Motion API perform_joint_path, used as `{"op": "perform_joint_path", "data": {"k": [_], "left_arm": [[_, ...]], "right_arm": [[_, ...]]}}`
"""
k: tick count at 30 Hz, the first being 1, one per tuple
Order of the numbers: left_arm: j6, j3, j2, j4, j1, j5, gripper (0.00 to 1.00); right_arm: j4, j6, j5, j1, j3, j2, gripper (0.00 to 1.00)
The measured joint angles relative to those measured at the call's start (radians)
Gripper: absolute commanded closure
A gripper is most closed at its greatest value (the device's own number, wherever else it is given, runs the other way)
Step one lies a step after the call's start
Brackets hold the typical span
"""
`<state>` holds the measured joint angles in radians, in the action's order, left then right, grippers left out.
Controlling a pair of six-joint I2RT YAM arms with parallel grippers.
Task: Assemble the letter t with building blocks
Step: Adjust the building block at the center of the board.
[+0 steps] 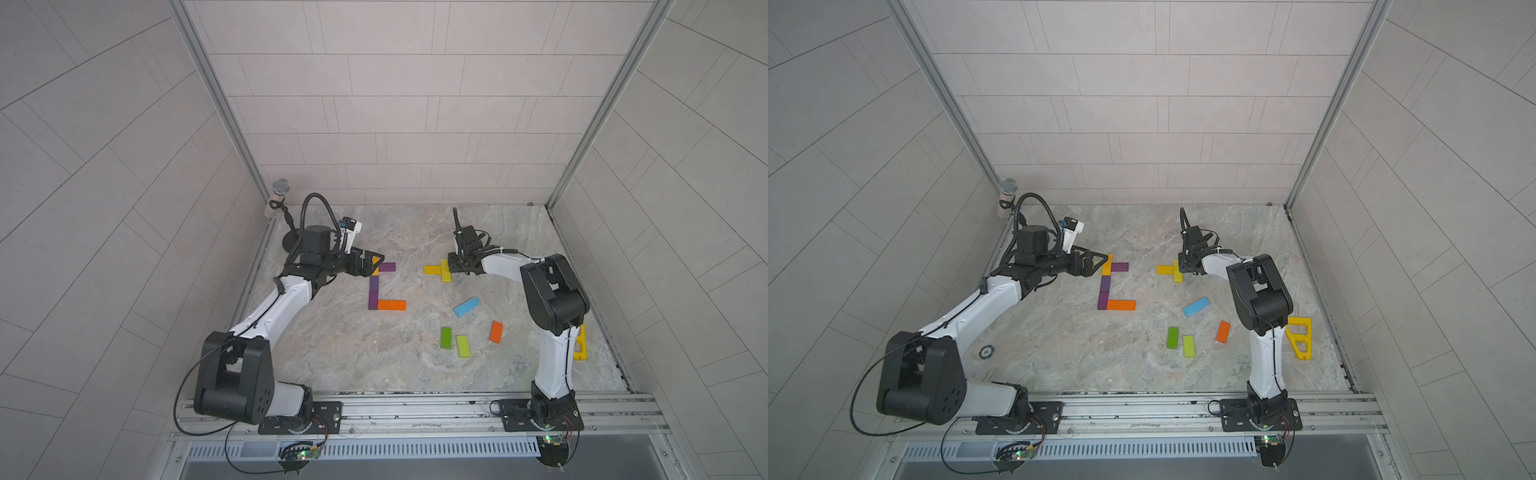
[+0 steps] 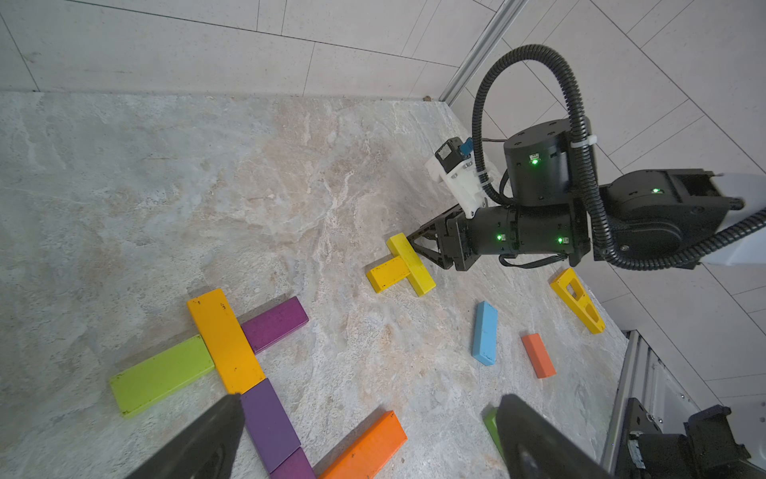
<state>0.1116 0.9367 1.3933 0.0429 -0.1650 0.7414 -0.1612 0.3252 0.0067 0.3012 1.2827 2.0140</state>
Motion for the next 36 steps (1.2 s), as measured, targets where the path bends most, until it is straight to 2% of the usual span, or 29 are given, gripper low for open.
{"op": "perform_joint_path", "data": {"k": [4, 9, 10, 11, 17, 23, 26, 29, 32, 36], "left_arm": [[0.000, 0.002, 0.004, 0.003, 0.000, 0.001, 0.00], [0.001, 0.055, 0.043, 0.072, -0.001, 0.005, 0.00], [0.003, 0.066, 0.052, 0.080, -0.001, 0.006, 0.00], [0.006, 0.072, 0.060, 0.082, -0.002, 0.011, 0.00], [0.030, 0.069, 0.052, 0.053, -0.036, 0.037, 0.00], [0.027, 0.066, 0.009, 0.029, -0.132, 0.027, 0.00], [-0.008, 0.080, -0.031, 0.084, -0.194, -0.053, 0.00], [-0.082, 0.158, -0.066, 0.201, -0.270, -0.167, 0.00], [-0.153, 0.177, -0.139, 0.235, -0.344, -0.288, 0.00], [-0.143, 0.144, -0.246, 0.240, -0.428, -0.476, 0.00]], "right_arm": [[0.016, -0.005, 0.052, 0.000, -0.047, -0.035, 0.36], [0.023, -0.018, 0.122, 0.000, -0.169, -0.208, 0.25], [0.025, -0.021, 0.135, 0.000, -0.188, -0.251, 0.02], [0.030, -0.023, 0.147, 0.000, -0.210, -0.299, 0.00], [0.050, -0.039, 0.174, 0.000, -0.358, -0.518, 0.00], [0.035, -0.044, 0.090, -0.011, -0.525, -0.639, 0.00], [0.032, 0.014, 0.076, -0.026, -0.583, -0.738, 0.00], [0.037, 0.071, 0.034, -0.046, -0.626, -0.843, 0.00], [0.041, 0.099, 0.011, -0.048, -0.668, -0.930, 0.00], [0.019, 0.116, 0.034, -0.047, -0.727, -1.073, 0.00]]}}
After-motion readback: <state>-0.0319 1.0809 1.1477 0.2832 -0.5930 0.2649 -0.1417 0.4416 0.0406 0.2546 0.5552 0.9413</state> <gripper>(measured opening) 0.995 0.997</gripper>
